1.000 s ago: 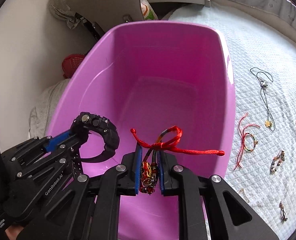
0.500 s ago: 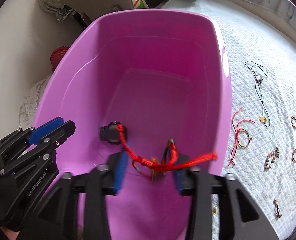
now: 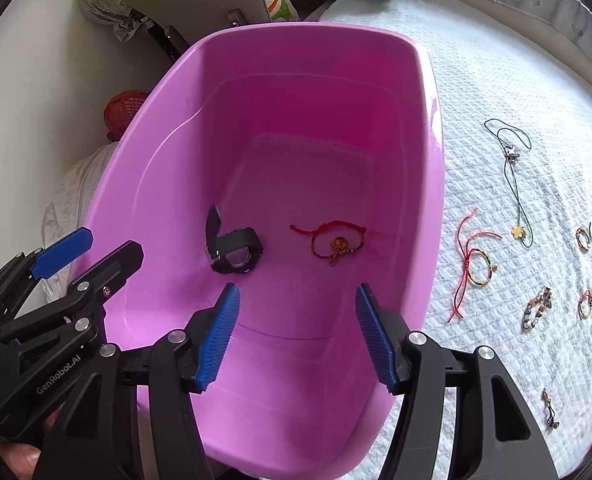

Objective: Organize jewelry
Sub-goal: 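Open both tools to drop the watch and bracelet into the tub, then move both tools back over the remaining jewelry on the bed, then grasp the gold flower-pendant chain with the left tool while the right tool grasps the brown cord pendant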

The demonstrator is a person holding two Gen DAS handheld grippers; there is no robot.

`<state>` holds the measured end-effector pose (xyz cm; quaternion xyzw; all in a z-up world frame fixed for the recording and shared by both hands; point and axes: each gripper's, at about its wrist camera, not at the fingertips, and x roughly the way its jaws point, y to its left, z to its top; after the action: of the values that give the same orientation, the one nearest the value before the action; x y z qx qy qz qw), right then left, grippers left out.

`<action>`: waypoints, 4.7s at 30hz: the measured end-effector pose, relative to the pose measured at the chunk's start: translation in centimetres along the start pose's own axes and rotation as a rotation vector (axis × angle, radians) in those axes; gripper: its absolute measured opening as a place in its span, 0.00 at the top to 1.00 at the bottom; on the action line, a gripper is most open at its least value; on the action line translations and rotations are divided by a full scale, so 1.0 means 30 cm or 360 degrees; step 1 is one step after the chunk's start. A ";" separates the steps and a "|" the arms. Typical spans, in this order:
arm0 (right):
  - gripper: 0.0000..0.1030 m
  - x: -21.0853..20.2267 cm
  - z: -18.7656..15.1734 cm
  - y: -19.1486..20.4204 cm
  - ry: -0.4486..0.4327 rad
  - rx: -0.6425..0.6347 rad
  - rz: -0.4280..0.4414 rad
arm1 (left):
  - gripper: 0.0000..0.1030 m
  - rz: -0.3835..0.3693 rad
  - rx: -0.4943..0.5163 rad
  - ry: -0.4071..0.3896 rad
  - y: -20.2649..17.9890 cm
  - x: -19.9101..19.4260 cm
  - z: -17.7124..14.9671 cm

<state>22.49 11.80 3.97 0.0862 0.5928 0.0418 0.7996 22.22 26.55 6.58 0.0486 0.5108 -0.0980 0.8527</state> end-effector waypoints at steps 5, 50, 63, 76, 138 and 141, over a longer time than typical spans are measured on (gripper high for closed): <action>0.44 -0.046 -0.025 -0.002 -0.0011 0.0007 0.0008 | 0.40 0.0014 0.0008 -0.0011 0.002 -0.036 -0.013; 0.33 -0.556 -1.037 -0.823 -0.0080 0.0396 -0.0073 | 0.07 0.0002 0.0123 0.0011 -0.780 -0.443 -0.573; 0.30 -0.476 -1.129 -1.111 -0.0211 0.0557 -0.0316 | 0.07 -0.0063 0.0183 -0.0026 -0.956 -0.222 -0.624; 0.30 -0.140 -1.114 -1.330 -0.0306 0.0387 -0.0299 | 0.07 0.0017 0.0059 -0.0132 -1.038 0.105 -0.720; 0.96 0.010 -1.018 -1.294 -0.0510 0.0229 -0.0250 | 0.97 -0.0119 0.0094 -0.0165 -1.083 0.344 -0.683; 0.96 -0.032 -1.018 -1.285 -0.0502 0.0243 -0.0225 | 0.97 -0.0134 0.0093 -0.0163 -1.081 0.293 -0.677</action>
<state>-8.33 -23.51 -10.99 0.1101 0.4661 -0.0737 0.8748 1.73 -2.43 -10.21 0.0469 0.4650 -0.1509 0.8711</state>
